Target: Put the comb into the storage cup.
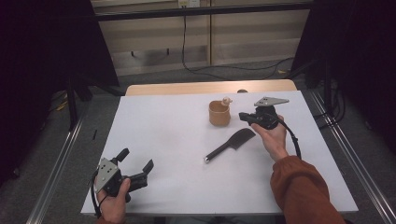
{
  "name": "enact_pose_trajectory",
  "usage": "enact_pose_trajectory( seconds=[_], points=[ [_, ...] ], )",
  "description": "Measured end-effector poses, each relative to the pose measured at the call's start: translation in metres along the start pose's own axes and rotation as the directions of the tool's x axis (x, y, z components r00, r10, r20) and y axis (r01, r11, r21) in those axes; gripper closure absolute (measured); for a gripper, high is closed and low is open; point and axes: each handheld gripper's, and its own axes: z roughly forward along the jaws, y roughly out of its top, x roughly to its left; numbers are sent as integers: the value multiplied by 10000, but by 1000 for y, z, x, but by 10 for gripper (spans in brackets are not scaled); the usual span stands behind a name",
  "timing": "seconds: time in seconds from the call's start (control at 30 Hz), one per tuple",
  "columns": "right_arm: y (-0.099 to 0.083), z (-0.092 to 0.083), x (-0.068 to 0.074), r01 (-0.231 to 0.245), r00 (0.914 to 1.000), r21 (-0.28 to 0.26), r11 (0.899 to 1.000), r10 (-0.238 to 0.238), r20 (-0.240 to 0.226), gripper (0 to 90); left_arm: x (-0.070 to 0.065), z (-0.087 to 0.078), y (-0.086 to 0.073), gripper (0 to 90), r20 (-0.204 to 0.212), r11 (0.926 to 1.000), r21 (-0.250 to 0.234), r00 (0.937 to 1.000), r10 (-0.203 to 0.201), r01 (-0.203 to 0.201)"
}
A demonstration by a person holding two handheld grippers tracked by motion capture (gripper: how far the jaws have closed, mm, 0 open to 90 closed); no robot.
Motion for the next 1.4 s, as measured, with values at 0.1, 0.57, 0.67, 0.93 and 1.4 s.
enact_pose_trajectory(
  seconds=[0.1, 0.57, 0.67, 0.93, 1.4],
  points=[
    [-1, 3, -2, -18, 10000, 583, 9983, 23, -81, 900, 0, 0, 0, 23, 0, 10000, 12, 10000, -32, 32],
    [0, 18, -15, -818, 9964, 1901, 9784, 844, -56, 900, -1, 0, 0, 23, 79, 10000, 39, 10000, 20, -20],
    [0, 23, -17, -979, 9949, 2094, 9729, 1008, -34, 900, 0, 1, 0, 23, 157, 9999, -64, 9998, -113, 114],
    [2, 38, -19, -847, 9955, 3001, 9501, 935, -151, 900, 1, 1, 0, 22, 87, 10000, -5, 9999, -60, 60],
    [-2, 49, -22, -666, 9970, 3600, 9306, 765, -133, 900, 1, 1, -1, 22, 51, 9999, 105, 10000, -42, 41]
  ],
)
